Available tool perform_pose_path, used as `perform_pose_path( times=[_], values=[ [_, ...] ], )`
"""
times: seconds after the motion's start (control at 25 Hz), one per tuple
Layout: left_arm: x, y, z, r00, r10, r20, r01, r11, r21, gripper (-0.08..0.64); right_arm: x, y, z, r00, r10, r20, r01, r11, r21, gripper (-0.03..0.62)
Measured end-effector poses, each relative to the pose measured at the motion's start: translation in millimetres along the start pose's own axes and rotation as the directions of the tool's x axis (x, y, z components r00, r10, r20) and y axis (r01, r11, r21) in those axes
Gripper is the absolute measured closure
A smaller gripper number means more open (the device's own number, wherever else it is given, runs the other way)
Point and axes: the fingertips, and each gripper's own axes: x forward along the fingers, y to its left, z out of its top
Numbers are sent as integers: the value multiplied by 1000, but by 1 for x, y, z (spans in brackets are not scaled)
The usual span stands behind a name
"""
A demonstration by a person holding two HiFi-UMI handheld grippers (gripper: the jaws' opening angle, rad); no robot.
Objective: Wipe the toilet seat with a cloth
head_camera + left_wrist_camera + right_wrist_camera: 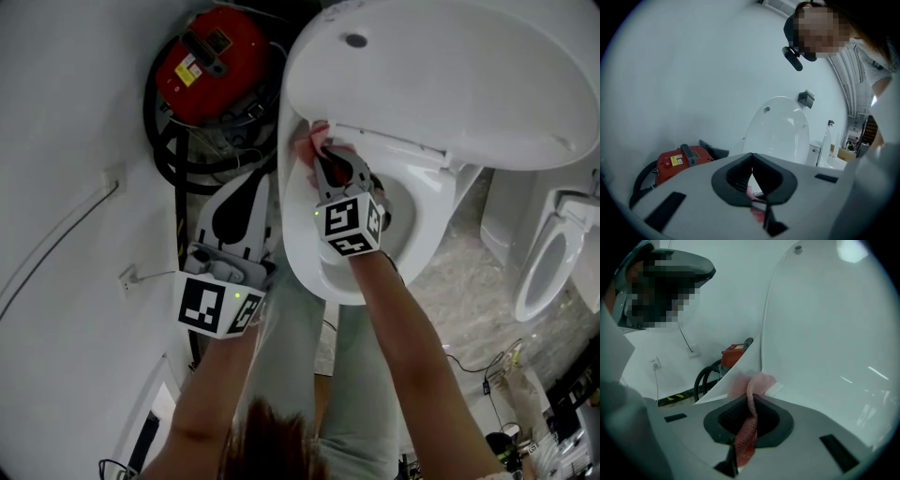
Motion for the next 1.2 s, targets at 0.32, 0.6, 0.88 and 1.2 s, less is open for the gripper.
perform_pose_path(
  times=[0.32, 0.6, 0.88, 1.2],
  values=[
    [-4, -9, -2, 1000, 5, -6, -5, 1000, 6, 558, -8, -13, -7, 1000, 18, -1, -18, 1000, 3, 563],
    [-3, -21, -4, 1000, 0, -12, 0, 1000, 14, 558, -20, -35, -17, 1000, -11, -8, 11, 999, 36, 563],
    [2, -36, -4, 1000, -16, -15, 16, 999, 30, 558, -31, -51, -27, 1000, -24, -14, 25, 999, 33, 565],
    [7, -50, -3, 1000, -21, -19, 22, 999, 40, 558, -46, -68, -40, 999, -38, -24, 39, 998, 46, 565]
  ],
)
